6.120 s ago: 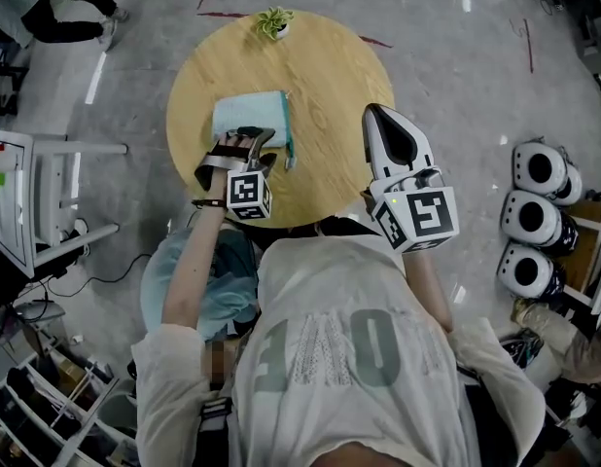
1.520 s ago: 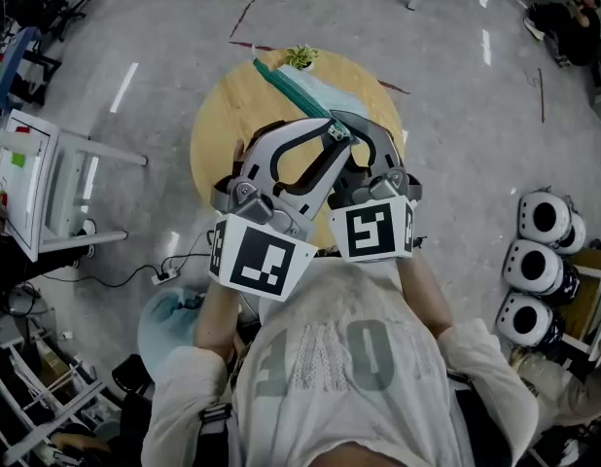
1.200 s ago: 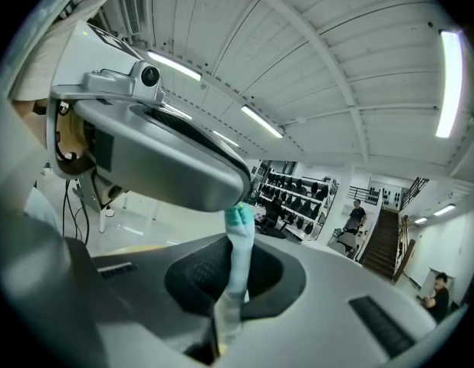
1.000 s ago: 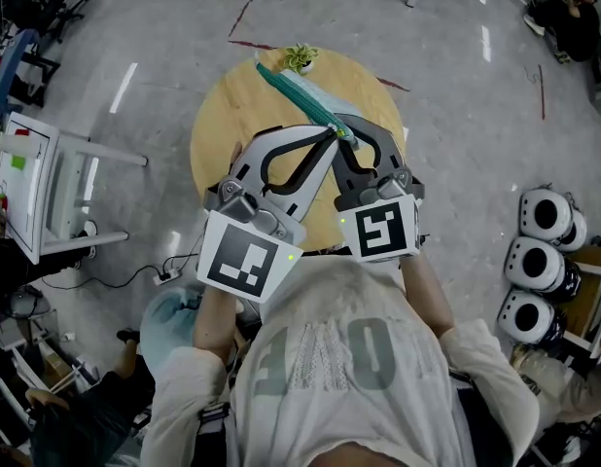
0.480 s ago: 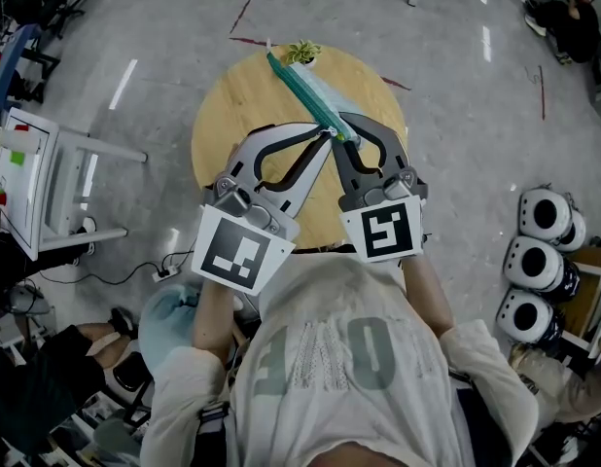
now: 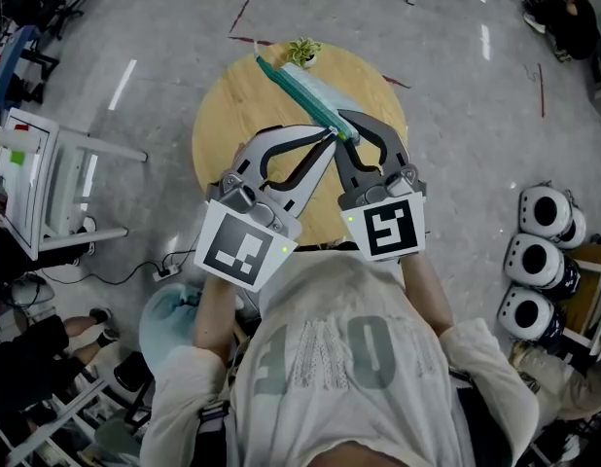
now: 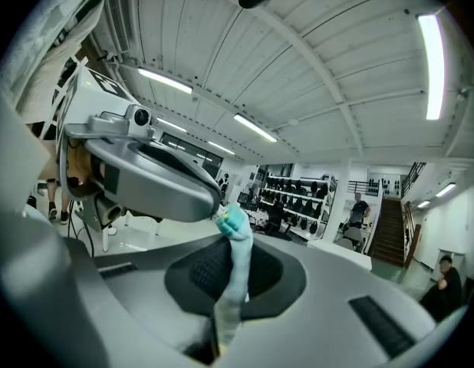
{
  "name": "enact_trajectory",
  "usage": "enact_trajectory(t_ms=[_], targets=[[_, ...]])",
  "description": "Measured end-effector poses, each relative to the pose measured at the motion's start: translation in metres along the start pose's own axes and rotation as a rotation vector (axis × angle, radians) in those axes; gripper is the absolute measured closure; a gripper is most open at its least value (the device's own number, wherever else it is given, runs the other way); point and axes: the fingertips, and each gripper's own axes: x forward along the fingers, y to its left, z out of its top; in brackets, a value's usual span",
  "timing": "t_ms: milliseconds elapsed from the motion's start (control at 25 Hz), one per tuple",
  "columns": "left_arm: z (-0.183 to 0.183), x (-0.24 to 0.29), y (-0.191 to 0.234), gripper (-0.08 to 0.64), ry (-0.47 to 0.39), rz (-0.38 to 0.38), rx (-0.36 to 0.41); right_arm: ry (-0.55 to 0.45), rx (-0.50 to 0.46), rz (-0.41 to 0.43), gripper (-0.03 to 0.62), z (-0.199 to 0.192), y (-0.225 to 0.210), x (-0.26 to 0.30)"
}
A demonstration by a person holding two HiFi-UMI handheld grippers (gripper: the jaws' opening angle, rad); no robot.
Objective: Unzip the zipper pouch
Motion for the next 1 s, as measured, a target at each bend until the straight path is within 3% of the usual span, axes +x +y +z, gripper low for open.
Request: enact_trajectory(t_ms=[200,360,480,520,560,600,720,1000], targets=[[0.001,-0.005,0.005,0.531,0.007,0.036,0.006,0.000,0.019,0.084,0.560,0.000,0.014,0.001],[-0.001,-0.004,0.011,0.534,0.040,0.092,0.018,0.022,-0.082,0.141,0.557,-0.002,0.027,-0.004],[-0.004,-0.005,0.013,0.534,0.079,0.124,0.050,0.013,-0.087,0.176,0.548,-0.003,0.036,-0.006],[-0.006,-0.005,0.015,0.534,0.088,0.136,0.062,0.017,-0.075,0.203,0.493,-0.004,0.040,-0.007],[-0.007,-0.005,0.016,0.534,0.093,0.146,0.069,0.017,-0.060,0.229,0.388,-0.004,0.044,-0.008],[-0.009,-0.006,0.017,0.534,0.098,0.152,0.074,0.010,-0.046,0.246,0.356,-0.002,0.046,-0.010],[-0.010,-0.009,0.020,0.534,0.114,0.162,0.084,-0.004,-0.027,0.233,0.367,0.004,0.043,-0.016],[-0.020,-0.008,0.021,0.534,0.155,0.176,0.084,-0.002,-0.042,0.143,0.522,0.004,0.027,-0.016]])
